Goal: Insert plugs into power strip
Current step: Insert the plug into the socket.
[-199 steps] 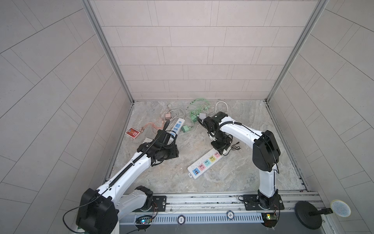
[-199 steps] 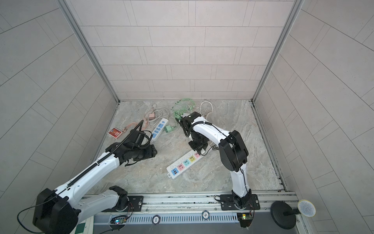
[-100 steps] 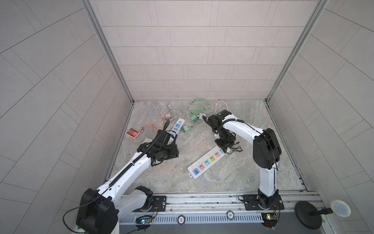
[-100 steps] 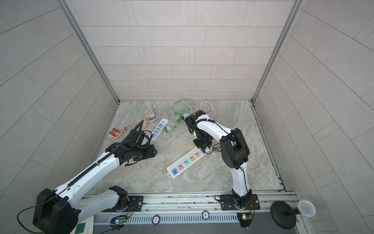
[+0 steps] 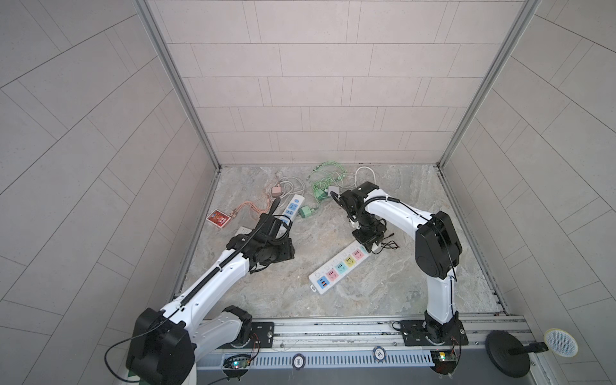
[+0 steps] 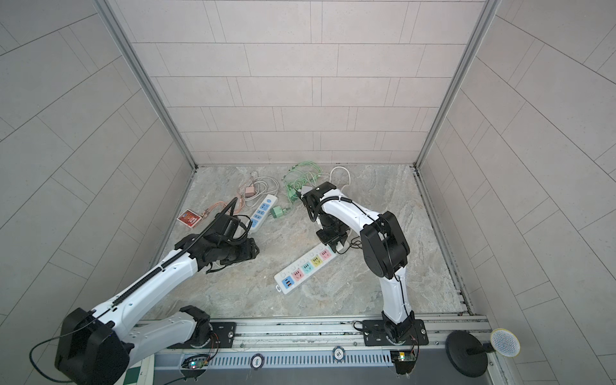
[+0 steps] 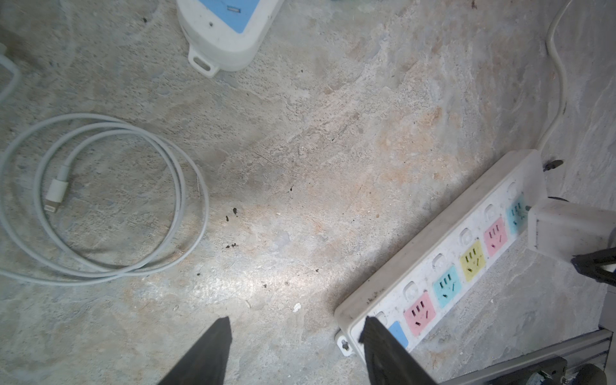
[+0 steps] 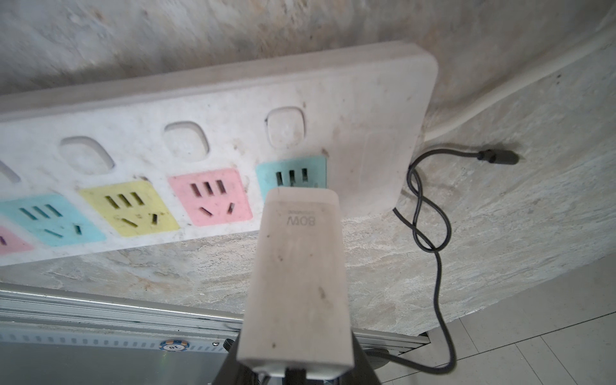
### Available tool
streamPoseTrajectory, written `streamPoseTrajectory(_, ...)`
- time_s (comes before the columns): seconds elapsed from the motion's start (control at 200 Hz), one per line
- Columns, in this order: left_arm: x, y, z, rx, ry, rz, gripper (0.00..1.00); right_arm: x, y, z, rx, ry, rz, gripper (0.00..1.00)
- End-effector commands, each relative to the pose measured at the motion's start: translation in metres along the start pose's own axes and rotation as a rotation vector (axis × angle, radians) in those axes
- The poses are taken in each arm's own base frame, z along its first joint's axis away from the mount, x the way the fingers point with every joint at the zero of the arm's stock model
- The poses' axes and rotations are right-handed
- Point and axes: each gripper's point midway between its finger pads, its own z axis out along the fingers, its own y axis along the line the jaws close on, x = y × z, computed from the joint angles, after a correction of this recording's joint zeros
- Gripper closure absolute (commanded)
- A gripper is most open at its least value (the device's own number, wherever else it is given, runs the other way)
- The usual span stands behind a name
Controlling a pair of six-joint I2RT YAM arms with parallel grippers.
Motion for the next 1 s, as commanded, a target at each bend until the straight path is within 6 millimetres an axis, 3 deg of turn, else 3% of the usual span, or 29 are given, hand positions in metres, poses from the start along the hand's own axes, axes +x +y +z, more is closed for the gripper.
streamPoseTrajectory(0.0, 0.003, 0.005, 0.001, -0.013, 0.005, 0.000, 0.31, 0.006, -0.001, -0.010, 0.024, 0.004, -0.025, 1.00)
streamPoseTrajectory(0.12, 0.002, 0.004, 0.001, -0.011, 0.001, -0.001, 0.31, 0.005, 0.002, -0.016, 0.012, -0.016, -0.034, 1.00)
streamPoseTrajectory(0.32, 0.003, 0.003, 0.000, -0.002, 0.005, 0.000, 0.31, 0.006, 0.004, -0.002, 0.009, 0.022, -0.038, 1.00)
streamPoseTrajectory(0.751, 0.002, 0.002, 0.000, 0.002, 0.001, 0.000, 0.31, 0.006, 0.005, 0.008, 0.000, 0.044, -0.039, 1.00)
streamPoseTrajectory(0.996, 0.003, 0.003, 0.000, -0.001, 0.004, -0.003, 0.31, 0.000, 0.005, -0.010, -0.012, -0.014, -0.035, 1.00)
